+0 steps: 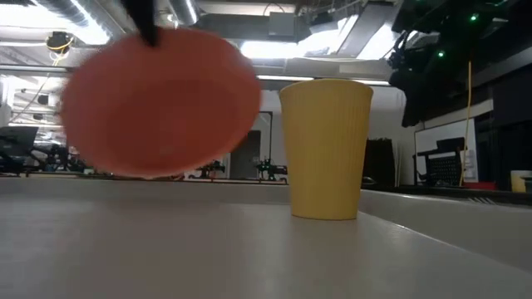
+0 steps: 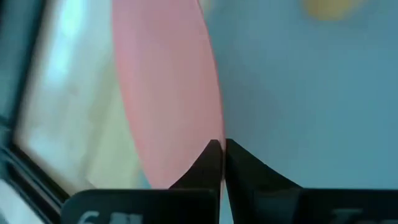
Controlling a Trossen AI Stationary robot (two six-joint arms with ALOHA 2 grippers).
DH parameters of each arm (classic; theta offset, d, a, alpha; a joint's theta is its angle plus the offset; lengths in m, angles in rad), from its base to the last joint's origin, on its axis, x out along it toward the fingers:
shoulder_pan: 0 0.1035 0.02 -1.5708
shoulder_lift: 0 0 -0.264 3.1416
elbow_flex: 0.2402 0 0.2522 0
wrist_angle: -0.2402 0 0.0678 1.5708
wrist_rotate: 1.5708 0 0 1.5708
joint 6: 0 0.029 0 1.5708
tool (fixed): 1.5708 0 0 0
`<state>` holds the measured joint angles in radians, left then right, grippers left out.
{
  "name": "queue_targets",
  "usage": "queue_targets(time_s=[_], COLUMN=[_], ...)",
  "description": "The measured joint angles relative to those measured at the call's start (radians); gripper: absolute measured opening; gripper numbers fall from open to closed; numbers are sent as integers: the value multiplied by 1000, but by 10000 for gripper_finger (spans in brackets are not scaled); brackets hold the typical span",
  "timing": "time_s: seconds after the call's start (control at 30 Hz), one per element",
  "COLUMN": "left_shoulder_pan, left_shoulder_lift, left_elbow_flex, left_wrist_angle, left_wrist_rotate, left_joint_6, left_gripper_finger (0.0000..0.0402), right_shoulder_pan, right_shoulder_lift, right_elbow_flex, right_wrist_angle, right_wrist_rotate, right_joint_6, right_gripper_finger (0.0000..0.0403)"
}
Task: Pick and place plate/cup/fork/spoon on tray
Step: Put the pink plate on the gray tray to the left of the yellow cup
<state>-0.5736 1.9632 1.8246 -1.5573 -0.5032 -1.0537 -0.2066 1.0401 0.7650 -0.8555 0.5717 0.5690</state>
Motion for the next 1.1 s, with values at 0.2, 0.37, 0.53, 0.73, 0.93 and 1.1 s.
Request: queue_targets(time_s=[0.2, 0.37, 0.53, 0.73, 0.93, 1.1], left_shoulder_pan=[-153, -216, -241, -247, -247, -247], left_shoulder_lift=[9, 9, 46, 95, 103, 103], left_elbow_flex=[-10, -12, -13, -14, -14, -13], left_wrist_angle=[-15, 13, 99, 272, 422, 492], left_wrist_rotate=[51, 96, 169, 180, 190, 207], left_joint_6=[-237, -296, -281, -244, -221, -251], left_gripper_finger=[1, 0, 0, 9, 39, 40], right_shoulder_pan=[0, 0, 0, 0, 0, 0], right_shoulder_lift=[0, 0, 0, 0, 0, 0], right_elbow_flex=[0, 0, 0, 0, 0, 0], right_wrist_angle=[-45, -34, -25, -25, -26, -26], right_wrist_rotate=[-1, -1, 2, 2, 2, 2], right_joint_6=[76, 86, 110, 109, 106, 105], right_gripper_finger=[121, 121, 121, 121, 121, 121])
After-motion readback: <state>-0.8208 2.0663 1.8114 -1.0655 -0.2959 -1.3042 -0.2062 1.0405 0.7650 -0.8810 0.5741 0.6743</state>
